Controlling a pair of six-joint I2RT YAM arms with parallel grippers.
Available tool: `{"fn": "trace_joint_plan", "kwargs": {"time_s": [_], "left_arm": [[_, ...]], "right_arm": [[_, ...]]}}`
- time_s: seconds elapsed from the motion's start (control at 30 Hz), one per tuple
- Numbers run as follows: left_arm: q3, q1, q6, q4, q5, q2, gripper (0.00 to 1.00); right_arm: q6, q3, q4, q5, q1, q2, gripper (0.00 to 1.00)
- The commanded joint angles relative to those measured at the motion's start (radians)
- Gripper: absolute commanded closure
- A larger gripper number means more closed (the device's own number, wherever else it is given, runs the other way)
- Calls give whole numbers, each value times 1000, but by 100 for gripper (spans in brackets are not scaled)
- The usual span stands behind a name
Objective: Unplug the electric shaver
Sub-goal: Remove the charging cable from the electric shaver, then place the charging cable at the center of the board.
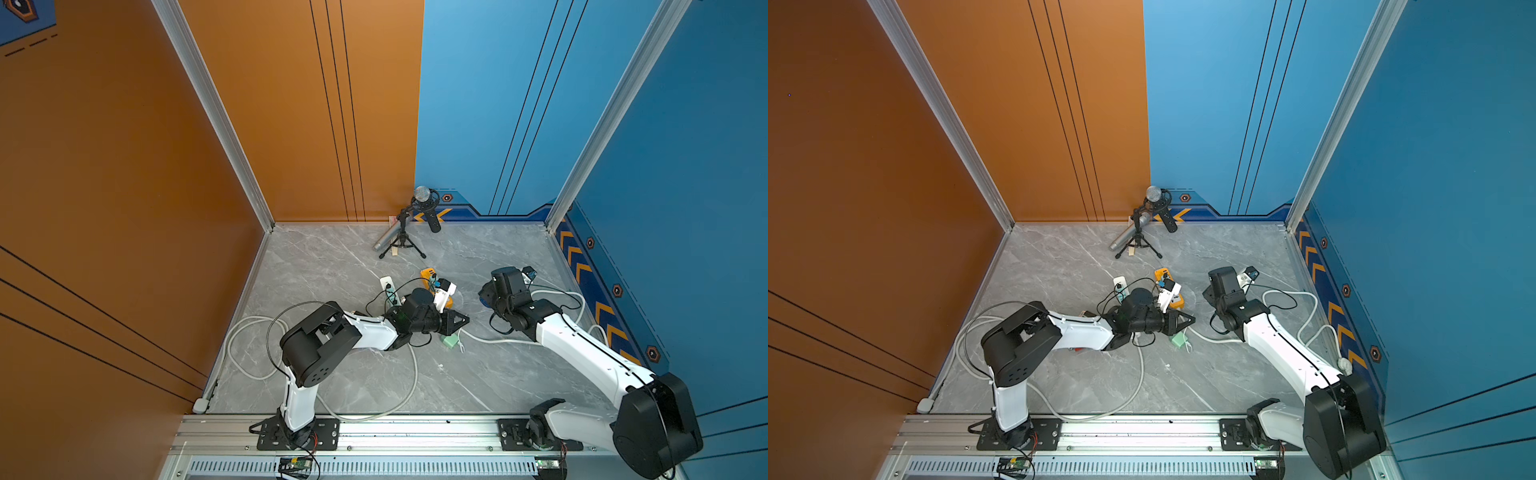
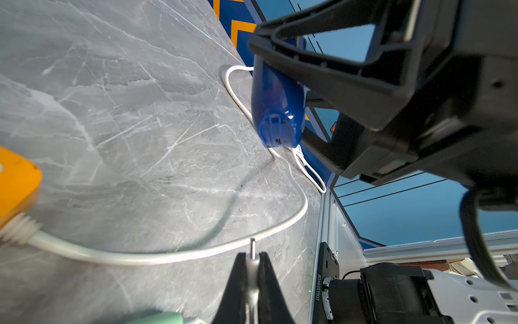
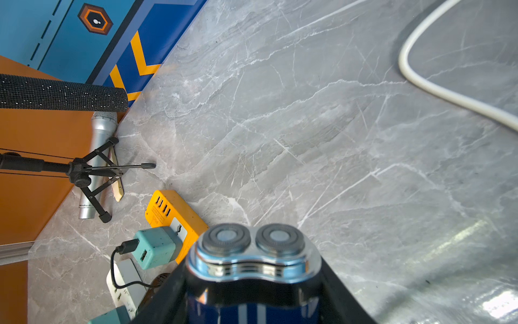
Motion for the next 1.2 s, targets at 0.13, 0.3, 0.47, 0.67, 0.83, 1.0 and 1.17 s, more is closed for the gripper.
{"fn": "trace_joint_plan", "kwargs": {"time_s": [0.13,0.3,0.47,0.67,0.83,1.0,1.17], "left_arm": [[-22,29,-16,-3,77,-12,82],[-30,37,-26,-3,107,-3,73],[-41,39,-29,-5,124,0,58],[-27,31,15,-96,108,-21,38],[-23,23,59,-200,57,-48,27],[4,8,134,-361,-23,-83,19],[50,-7,211,-530,-129,-128,9]], "right_arm": [[-170,42,-63,-34,-15,-6,57],[-275,47,-103,-69,-35,-8,57],[-403,86,-146,-132,-73,25,57],[-490,141,-164,-187,-89,95,57],[-536,185,-169,-236,-101,167,57],[-565,231,-174,-266,-102,227,56],[-611,291,-204,-270,-103,283,56]]}}
